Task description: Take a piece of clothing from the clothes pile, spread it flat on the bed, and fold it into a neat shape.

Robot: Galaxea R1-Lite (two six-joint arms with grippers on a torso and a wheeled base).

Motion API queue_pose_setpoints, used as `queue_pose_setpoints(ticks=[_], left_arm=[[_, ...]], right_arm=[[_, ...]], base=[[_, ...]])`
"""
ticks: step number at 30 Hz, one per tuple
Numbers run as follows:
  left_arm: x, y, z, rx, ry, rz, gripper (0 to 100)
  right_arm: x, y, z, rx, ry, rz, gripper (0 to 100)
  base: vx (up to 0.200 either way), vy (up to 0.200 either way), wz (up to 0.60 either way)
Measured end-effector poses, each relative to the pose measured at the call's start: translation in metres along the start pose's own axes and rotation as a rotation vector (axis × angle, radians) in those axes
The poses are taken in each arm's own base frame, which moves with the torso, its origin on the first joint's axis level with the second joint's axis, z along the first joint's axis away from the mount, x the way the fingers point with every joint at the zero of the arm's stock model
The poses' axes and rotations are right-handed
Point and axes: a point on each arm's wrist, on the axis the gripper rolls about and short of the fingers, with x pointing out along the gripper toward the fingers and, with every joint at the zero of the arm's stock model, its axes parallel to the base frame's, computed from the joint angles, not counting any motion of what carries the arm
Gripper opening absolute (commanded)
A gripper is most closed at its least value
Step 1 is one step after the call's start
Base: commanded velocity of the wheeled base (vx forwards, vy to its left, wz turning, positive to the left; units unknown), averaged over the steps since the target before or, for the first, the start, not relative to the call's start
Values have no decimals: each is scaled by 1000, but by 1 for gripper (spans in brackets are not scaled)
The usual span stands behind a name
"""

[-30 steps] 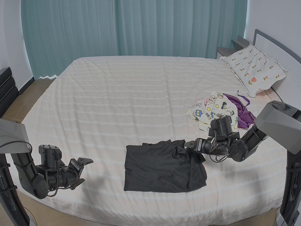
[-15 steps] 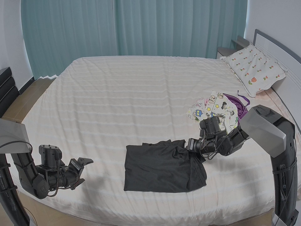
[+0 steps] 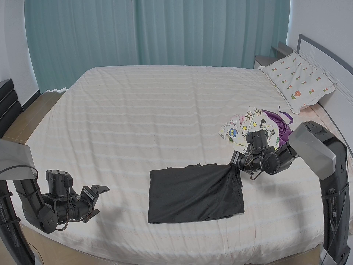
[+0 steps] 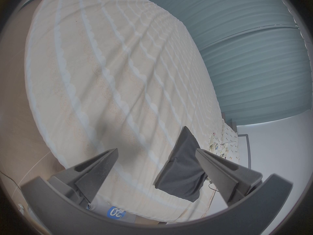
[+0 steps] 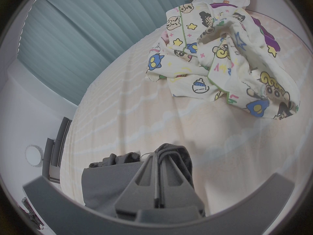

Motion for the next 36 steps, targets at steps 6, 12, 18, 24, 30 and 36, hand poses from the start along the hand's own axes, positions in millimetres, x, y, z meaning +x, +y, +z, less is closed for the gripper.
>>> queue_pose_setpoints(ticks=[6,12,18,24,30,36], left_arm=[[0,0,0,0,0,0,100],[0,0,0,0,-1,0,100],[0,0,0,0,-1,1,100],[1,0,0,0,0,1,100],[1,0,0,0,1,3,100],[1,0,0,0,2,2,100]], right_arm=[[4,-3,-5,0,11,-6,100],[-7,-8,-6,6,25,-17,100],[-32,-19,-27,3,97,-17,100],[-62,-31,-60,-36,160,19,100],[-86,-35,-83,-65,197,78,100],[-100,-32,-95,-11,267,123,0]], base=[[0,0,0],[0,0,0],[0,0,0],[0,0,0],[0,0,0],[0,0,0]])
